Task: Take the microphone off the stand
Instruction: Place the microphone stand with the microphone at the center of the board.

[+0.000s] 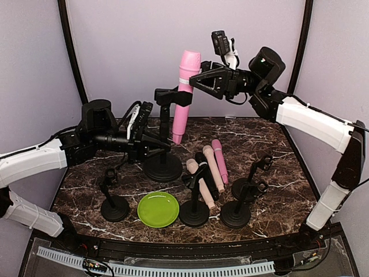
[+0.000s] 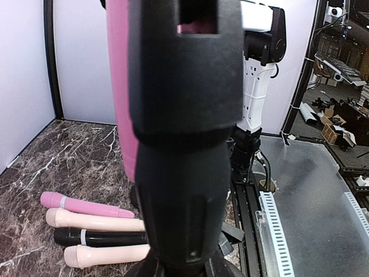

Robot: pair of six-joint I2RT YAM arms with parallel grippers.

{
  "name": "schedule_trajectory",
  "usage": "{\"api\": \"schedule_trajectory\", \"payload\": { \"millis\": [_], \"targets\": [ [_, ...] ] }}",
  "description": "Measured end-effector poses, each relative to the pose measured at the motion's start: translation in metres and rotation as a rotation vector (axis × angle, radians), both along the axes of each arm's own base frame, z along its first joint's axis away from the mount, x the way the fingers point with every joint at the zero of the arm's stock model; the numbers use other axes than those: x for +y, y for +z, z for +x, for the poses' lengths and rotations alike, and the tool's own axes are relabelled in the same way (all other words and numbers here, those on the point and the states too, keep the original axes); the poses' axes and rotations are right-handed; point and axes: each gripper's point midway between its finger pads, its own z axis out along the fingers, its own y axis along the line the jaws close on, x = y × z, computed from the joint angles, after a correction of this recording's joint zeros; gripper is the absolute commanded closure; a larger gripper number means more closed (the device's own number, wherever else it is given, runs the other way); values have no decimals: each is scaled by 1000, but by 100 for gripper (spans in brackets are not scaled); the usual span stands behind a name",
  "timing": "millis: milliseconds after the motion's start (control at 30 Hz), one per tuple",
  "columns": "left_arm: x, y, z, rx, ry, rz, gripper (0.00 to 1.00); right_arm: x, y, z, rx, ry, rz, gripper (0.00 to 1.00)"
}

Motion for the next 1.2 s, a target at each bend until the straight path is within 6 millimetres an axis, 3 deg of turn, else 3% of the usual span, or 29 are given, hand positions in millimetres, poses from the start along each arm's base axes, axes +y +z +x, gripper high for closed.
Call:
{"api": "schedule_trajectory", "payload": {
  "millis": [233,400,533,767,933,1200],
  "targets": [
    [1,-5,4,10,24,21,100,6,-6,12,-8,-94,-18,49],
    [1,-7,6,1,39,27,100,17,-16,16,-14,-144,-53,60],
    [2,-10,11,-10,63,41,100,21,-19,20,-25,-178,-58,62],
    [6,-16,23,-24,108,63,100,16,-27,24,-30,-247,-64,60],
    [5,-19,25,-26,111,69,100,11,-30,21,-24,-265,-70,51],
    [3,-34,25,-7,96,108,100,12,-21,14,-20,-210,-36,48]
  ]
}}
